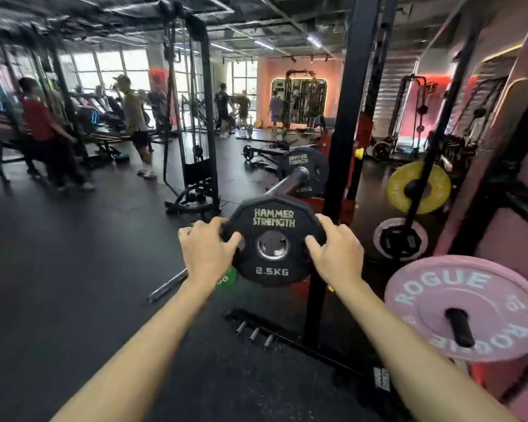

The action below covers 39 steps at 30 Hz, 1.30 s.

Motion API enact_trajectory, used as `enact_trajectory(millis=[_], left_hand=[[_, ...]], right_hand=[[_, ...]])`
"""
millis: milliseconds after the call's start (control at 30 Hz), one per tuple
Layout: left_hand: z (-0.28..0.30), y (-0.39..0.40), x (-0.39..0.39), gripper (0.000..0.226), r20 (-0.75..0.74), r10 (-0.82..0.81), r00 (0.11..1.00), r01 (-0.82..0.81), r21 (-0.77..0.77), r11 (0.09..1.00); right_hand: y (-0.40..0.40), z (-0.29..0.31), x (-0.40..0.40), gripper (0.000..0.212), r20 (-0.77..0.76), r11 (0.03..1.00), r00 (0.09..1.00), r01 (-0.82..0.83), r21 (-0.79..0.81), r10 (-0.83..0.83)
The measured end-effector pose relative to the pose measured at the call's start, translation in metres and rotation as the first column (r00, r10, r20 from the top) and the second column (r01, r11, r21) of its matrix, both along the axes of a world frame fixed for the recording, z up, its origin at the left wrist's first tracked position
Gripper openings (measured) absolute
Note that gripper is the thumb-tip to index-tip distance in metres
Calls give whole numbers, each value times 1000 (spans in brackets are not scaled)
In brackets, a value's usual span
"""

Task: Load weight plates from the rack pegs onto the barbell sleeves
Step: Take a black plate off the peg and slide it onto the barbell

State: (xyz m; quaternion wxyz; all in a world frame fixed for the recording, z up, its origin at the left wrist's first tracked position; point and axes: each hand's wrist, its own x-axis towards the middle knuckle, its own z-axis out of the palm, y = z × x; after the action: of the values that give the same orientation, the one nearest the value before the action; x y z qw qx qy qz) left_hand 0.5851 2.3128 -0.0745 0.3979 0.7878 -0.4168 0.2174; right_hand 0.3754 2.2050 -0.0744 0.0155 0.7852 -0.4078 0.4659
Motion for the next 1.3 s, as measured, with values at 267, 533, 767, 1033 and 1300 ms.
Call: enact_trajectory(millis=[267, 533, 767, 1033, 1300], left_hand=[[5, -70, 101, 33, -10, -148, 989, 148, 19, 989], [2, -124, 134, 34, 16, -284, 959, 283, 48, 958], [-5, -142, 144, 32, 28, -327, 945, 326, 55, 944], [-7, -150, 144, 36, 9, -337, 941, 335, 99, 937], [-16, -137, 148, 47, -7, -433, 902, 433, 25, 901]], right_hand=[[-28, 5, 89, 42, 30, 984, 983, 179, -22, -179], [-50, 3, 108, 43, -16, 947, 947, 320, -9, -320], [-54, -7, 121, 41, 0, 921, 922, 386, -51, -386], [-58, -9, 129, 47, -65, 882, 880, 470, -26, -471], [-51, -6, 115, 59, -225, 906, 885, 423, 22, -408]])
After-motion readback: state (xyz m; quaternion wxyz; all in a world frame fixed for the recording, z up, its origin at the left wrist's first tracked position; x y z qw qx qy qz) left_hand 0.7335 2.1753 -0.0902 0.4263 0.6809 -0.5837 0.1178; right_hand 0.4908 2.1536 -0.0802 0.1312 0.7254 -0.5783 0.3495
